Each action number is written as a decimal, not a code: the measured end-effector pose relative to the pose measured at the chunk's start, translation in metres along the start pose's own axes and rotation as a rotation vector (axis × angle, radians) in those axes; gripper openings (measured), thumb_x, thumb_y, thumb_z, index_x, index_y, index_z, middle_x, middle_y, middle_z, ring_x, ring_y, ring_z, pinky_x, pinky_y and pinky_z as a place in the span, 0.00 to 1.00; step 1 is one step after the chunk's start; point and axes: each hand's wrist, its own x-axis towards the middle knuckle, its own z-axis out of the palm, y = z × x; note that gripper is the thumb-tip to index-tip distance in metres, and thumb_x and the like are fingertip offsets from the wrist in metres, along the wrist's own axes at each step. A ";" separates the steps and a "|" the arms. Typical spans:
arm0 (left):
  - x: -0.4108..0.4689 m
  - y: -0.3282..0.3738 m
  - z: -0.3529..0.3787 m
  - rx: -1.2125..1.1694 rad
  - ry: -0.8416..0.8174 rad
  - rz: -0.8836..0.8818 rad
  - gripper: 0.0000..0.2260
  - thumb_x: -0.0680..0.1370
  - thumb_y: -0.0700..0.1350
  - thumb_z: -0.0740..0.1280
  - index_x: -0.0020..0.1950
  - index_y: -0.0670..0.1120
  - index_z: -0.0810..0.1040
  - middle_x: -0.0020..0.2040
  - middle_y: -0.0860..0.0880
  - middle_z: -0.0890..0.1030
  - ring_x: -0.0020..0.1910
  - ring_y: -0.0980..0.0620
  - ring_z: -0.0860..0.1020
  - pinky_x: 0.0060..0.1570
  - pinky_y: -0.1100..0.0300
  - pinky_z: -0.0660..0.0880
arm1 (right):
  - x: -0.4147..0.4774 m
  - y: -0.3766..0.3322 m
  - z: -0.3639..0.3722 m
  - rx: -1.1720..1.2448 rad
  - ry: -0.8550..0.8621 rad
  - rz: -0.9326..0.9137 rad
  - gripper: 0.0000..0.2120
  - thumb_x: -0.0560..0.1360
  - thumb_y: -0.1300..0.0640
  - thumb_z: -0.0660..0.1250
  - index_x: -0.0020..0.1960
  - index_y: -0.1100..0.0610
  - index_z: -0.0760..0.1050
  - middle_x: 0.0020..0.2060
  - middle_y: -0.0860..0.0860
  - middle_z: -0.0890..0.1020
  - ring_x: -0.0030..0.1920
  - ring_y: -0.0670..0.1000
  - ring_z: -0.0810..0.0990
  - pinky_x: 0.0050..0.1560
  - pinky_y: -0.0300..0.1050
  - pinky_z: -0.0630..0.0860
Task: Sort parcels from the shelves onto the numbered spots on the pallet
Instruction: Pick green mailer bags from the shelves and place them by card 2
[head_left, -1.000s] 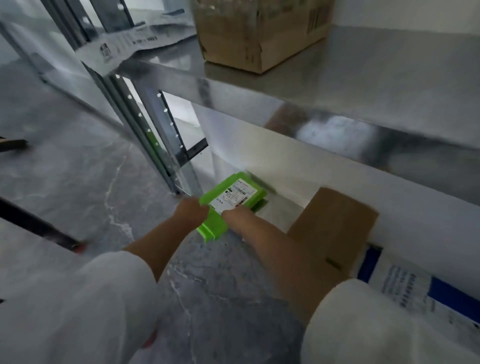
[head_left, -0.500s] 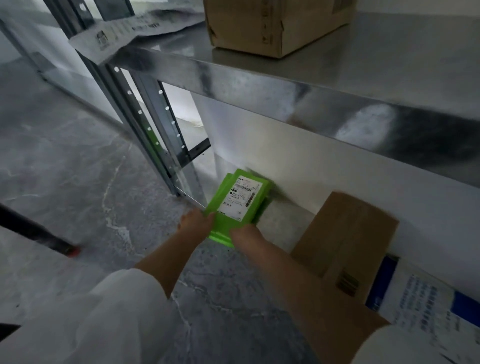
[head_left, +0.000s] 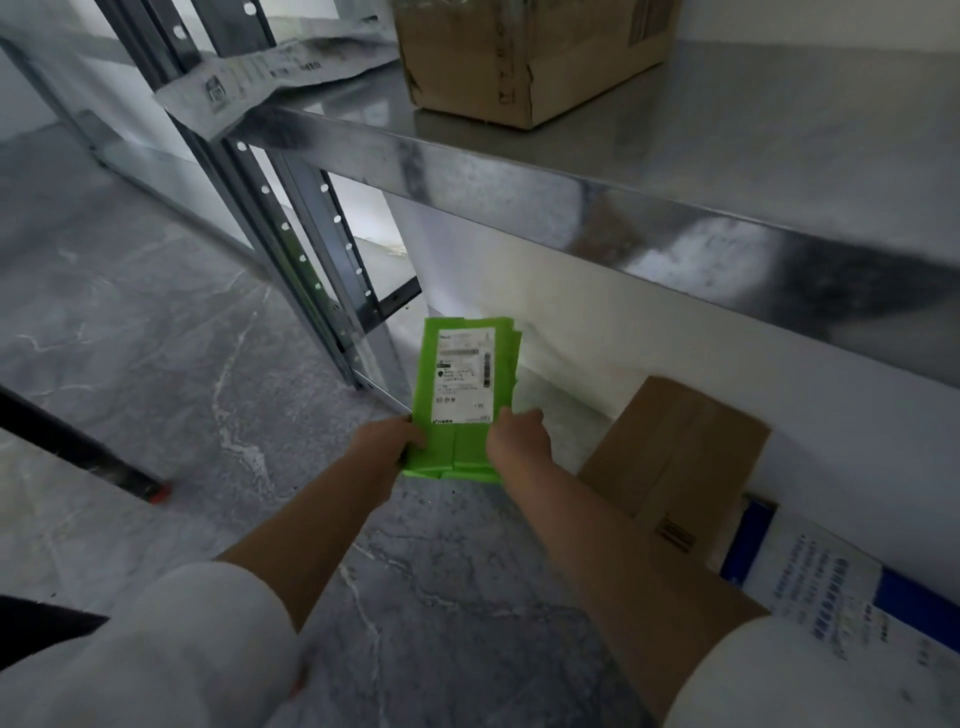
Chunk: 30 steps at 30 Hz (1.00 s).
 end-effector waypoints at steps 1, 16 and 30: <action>-0.004 0.003 -0.003 -0.019 -0.002 0.033 0.19 0.71 0.26 0.62 0.61 0.34 0.77 0.54 0.40 0.79 0.53 0.41 0.78 0.53 0.54 0.76 | -0.003 -0.003 -0.003 0.027 0.012 -0.039 0.21 0.82 0.57 0.53 0.73 0.61 0.55 0.61 0.60 0.76 0.58 0.59 0.77 0.49 0.47 0.74; -0.046 0.016 -0.004 -0.002 0.178 0.360 0.16 0.79 0.50 0.66 0.63 0.43 0.78 0.47 0.49 0.82 0.45 0.51 0.79 0.52 0.57 0.74 | -0.038 -0.020 -0.026 0.195 -0.129 -0.153 0.13 0.80 0.59 0.58 0.63 0.61 0.64 0.52 0.54 0.76 0.43 0.50 0.73 0.30 0.39 0.64; -0.116 0.010 -0.054 0.013 0.026 0.324 0.15 0.77 0.40 0.68 0.62 0.37 0.77 0.54 0.42 0.82 0.45 0.55 0.83 0.52 0.60 0.80 | -0.099 -0.038 -0.066 0.076 -0.261 -0.094 0.17 0.76 0.55 0.69 0.61 0.62 0.72 0.56 0.56 0.79 0.54 0.55 0.79 0.52 0.46 0.76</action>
